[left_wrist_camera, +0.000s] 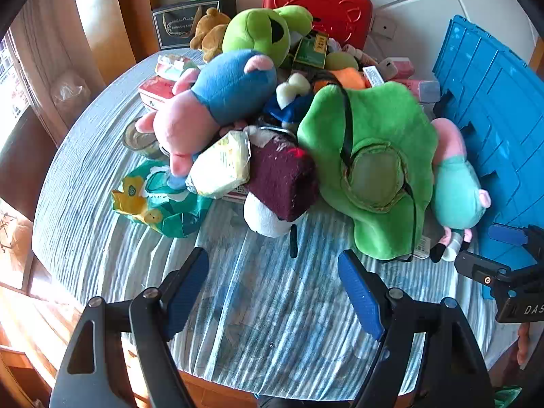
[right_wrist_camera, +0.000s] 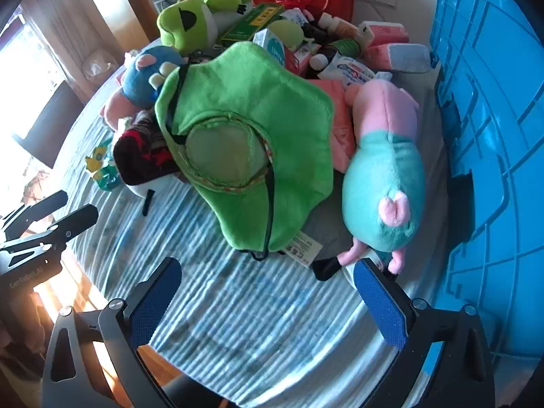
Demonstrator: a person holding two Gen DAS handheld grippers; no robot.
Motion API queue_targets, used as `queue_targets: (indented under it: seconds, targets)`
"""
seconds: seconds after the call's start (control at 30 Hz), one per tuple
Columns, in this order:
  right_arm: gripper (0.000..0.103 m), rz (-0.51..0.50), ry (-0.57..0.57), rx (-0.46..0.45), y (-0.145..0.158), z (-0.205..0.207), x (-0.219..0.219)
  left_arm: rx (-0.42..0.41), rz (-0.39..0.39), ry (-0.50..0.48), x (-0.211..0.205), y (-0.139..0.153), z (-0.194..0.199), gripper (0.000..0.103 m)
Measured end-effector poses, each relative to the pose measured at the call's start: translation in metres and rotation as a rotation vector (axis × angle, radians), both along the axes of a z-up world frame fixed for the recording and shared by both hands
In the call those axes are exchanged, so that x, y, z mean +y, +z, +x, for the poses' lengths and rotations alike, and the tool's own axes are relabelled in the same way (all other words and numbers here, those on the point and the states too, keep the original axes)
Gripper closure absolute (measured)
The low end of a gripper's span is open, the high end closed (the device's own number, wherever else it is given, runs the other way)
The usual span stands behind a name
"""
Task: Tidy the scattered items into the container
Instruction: 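Move both tools back from the crate to the pile, then grasp the white plush toy with the left tool while the right tool grasps the ointment box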
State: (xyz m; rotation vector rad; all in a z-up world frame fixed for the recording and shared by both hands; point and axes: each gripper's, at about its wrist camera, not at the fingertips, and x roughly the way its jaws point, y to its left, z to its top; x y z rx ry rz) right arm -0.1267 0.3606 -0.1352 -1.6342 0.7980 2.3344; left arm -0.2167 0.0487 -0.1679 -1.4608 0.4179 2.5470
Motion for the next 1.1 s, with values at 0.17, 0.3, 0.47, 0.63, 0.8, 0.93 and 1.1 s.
queue_targets:
  seconds: [0.17, 0.3, 0.47, 0.63, 0.8, 0.93, 1.1]
  targets:
    - [0.0, -0.035, -0.043, -0.025, -0.028, 0.008, 0.002, -0.022, -0.013, -0.02, -0.003, -0.025, -0.013, 0.025]
    - [0.0, -0.063, -0.088, -0.044, -0.049, 0.009, 0.0, -0.033, -0.042, -0.055, 0.001, -0.035, -0.027, 0.025]
    - [0.015, -0.055, -0.128, -0.071, -0.062, 0.005, -0.009, -0.029, -0.075, -0.072, 0.01, -0.049, -0.051, 0.025]
    - [0.026, -0.011, -0.092, -0.113, -0.075, -0.009, -0.017, -0.028, -0.121, -0.093, 0.018, -0.064, -0.067, 0.025]
    - [0.024, 0.018, -0.044, -0.121, -0.089, -0.023, -0.017, -0.058, -0.125, -0.111, 0.026, -0.077, -0.081, 0.025]
    - [0.026, 0.018, -0.03, -0.136, -0.101, -0.026, -0.019, -0.094, -0.068, -0.122, 0.025, -0.083, -0.088, 0.044]
    - [0.065, -0.031, -0.039, -0.109, -0.09, -0.019, -0.03, -0.084, -0.052, -0.14, 0.013, -0.08, -0.071, 0.047]
